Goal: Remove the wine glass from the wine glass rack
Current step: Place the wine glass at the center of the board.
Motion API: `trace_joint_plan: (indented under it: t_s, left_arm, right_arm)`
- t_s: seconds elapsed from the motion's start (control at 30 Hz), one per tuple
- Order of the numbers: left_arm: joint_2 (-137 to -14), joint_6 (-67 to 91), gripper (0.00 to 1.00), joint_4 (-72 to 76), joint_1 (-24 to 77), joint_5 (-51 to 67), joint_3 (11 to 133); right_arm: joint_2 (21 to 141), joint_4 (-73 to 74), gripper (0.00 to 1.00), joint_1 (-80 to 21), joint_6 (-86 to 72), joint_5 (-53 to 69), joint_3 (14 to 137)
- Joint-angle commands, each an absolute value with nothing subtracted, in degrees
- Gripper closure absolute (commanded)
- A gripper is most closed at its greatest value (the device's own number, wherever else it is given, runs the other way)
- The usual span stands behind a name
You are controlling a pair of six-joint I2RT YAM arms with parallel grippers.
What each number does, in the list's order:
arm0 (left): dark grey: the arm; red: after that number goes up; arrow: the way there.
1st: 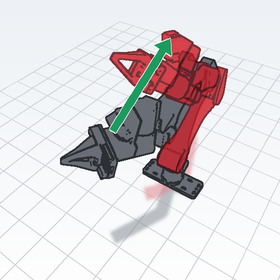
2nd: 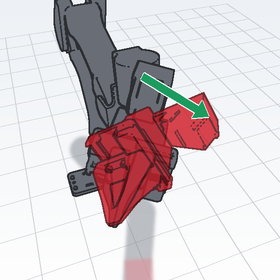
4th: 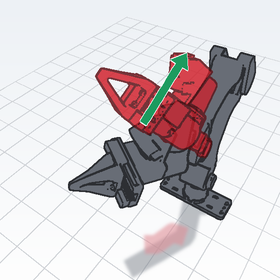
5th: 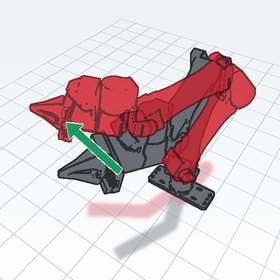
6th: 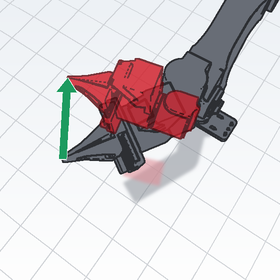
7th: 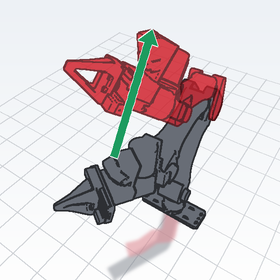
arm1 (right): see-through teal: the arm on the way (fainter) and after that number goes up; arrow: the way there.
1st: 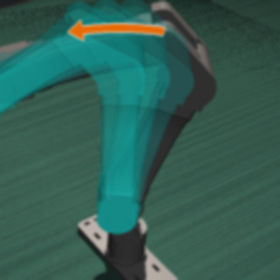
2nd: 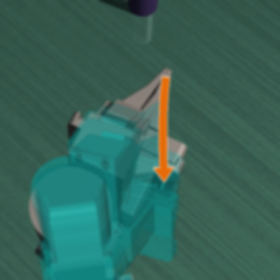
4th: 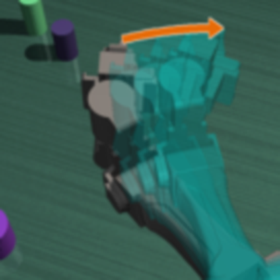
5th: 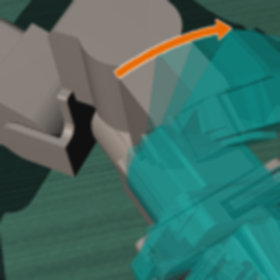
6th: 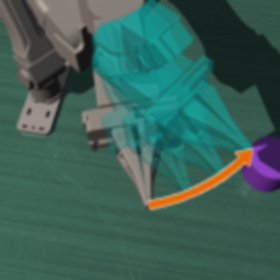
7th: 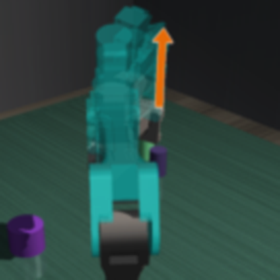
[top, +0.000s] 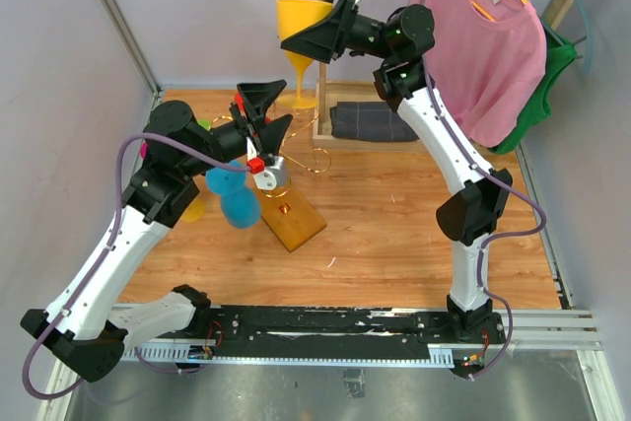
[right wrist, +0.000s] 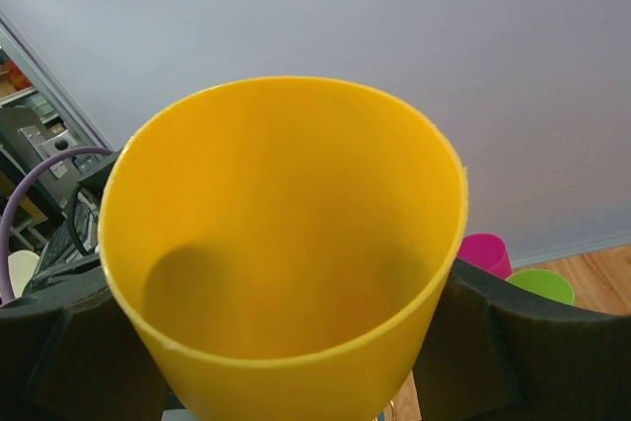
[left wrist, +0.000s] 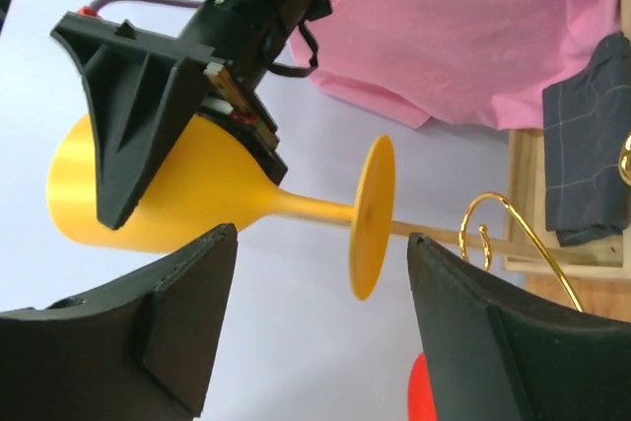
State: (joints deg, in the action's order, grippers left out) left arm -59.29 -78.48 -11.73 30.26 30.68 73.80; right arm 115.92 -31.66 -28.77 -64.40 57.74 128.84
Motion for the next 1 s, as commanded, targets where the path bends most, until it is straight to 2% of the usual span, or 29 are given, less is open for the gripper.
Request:
trace_joint_plan:
  t_s: [0.0,0.13,0.3,0.4,0.53,0.63,0.73,0.97]
  left_arm:
    - [-59.3,-73.32,0.17,-6.55,30.8,26.93,74.7]
    - [-59.53,-70.38,0.06,-3.98,30.81,24.2,75.69]
    - [-60.42,-65.48,0.04,-1.21,30.78,19.7,78.48]
    - [-63.43,-58.35,0.05,-0.73,30.76,14.52,85.28]
    - [-69.12,-51.78,0.05,-2.45,30.76,5.04,95.48]
    - [-71.8,-48.87,0.04,-4.11,30.76,0.68,100.84]
    - [-75.08,-45.36,0.05,-7.74,30.76,-3.23,107.19]
    - [-81.0,-36.53,0.04,-15.39,30.67,-10.4,119.7]
  right_arm:
    - [111.5,-35.73,0.33,-27.06,-65.04,56.82,127.27]
    - [109.68,-36.21,0.34,-25.83,-64.96,56.84,125.52]
    - [106.26,-34.0,0.34,-22.16,-63.2,56.78,123.81]
    - [101.89,-25.62,0.34,-19.65,-56.56,56.75,121.37]
    - [93.51,-5.56,0.33,-16.74,-39.88,53.75,116.84]
    - [87.01,10.75,0.33,-15.32,-26.06,46.86,114.35]
    - [79.89,19.77,0.33,-15.27,-17.75,35.53,107.54]
    - [61.22,16.24,0.34,-16.5,-13.45,8.46,82.61]
